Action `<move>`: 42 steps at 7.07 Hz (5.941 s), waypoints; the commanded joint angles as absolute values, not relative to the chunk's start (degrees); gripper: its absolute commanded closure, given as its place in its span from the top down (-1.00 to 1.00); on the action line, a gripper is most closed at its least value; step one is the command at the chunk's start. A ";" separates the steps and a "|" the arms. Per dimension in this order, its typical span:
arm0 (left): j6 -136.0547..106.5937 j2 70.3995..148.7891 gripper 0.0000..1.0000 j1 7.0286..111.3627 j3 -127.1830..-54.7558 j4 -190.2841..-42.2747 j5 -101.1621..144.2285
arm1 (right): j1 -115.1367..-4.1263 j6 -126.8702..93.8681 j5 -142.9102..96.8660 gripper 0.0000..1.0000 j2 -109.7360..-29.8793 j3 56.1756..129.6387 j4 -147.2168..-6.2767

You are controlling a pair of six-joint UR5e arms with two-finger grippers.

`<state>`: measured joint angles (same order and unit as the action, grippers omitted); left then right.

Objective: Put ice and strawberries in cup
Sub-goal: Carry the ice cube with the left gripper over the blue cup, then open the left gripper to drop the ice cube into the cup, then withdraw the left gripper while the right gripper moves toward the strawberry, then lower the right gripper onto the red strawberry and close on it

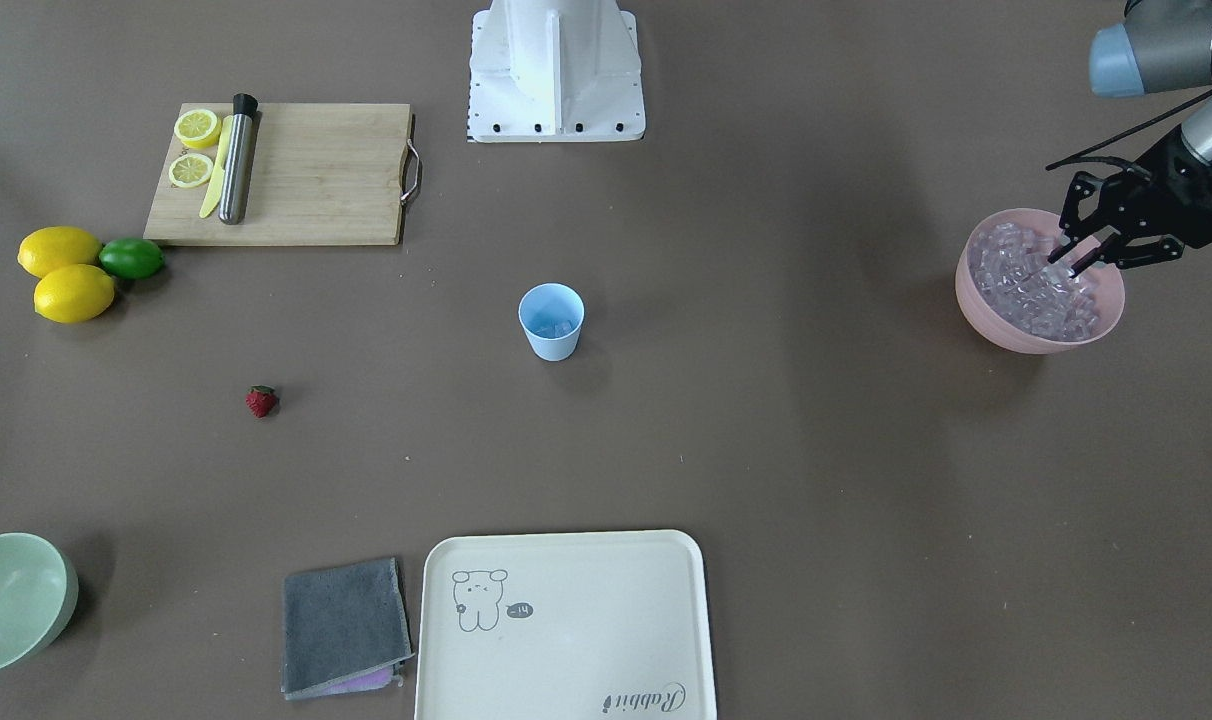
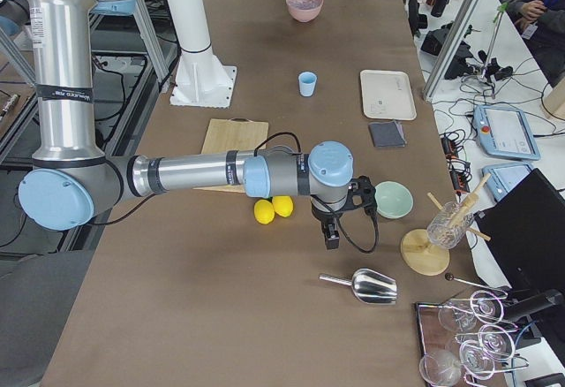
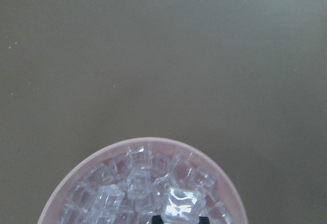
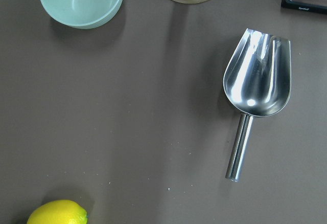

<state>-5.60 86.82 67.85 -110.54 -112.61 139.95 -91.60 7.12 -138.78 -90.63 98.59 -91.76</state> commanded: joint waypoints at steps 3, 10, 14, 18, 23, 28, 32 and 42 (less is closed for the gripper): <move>-40.70 113.76 -1.00 49.92 -110.83 -107.84 131.04 | -91.58 6.94 -138.87 1.00 -92.72 100.98 -91.76; -52.21 132.28 -1.00 30.50 -94.41 -110.81 104.09 | -91.58 6.94 -138.78 1.00 -93.43 102.22 -91.76; -52.21 131.22 -1.00 29.88 -93.60 -111.18 103.97 | -91.58 6.94 -138.87 1.00 -93.43 102.48 -91.76; -55.54 131.40 0.93 29.62 -93.95 -110.92 101.43 | -91.58 7.21 -138.60 1.00 -94.74 102.39 -90.89; -47.58 116.69 0.93 43.54 -110.87 -101.61 115.08 | -86.69 -0.74 -140.27 1.00 -85.64 102.57 -86.48; -29.09 94.24 0.95 68.44 -113.55 -110.81 134.46 | -56.38 -31.45 -124.13 1.00 -72.25 103.72 -84.48; -26.48 91.69 0.95 69.08 -113.29 -111.88 134.39 | -48.79 -41.74 -119.27 1.00 -72.43 93.44 -69.18; -23.73 91.49 0.95 70.22 -112.68 -111.71 134.47 | -46.76 -41.75 -117.69 0.57 -71.89 89.92 -69.17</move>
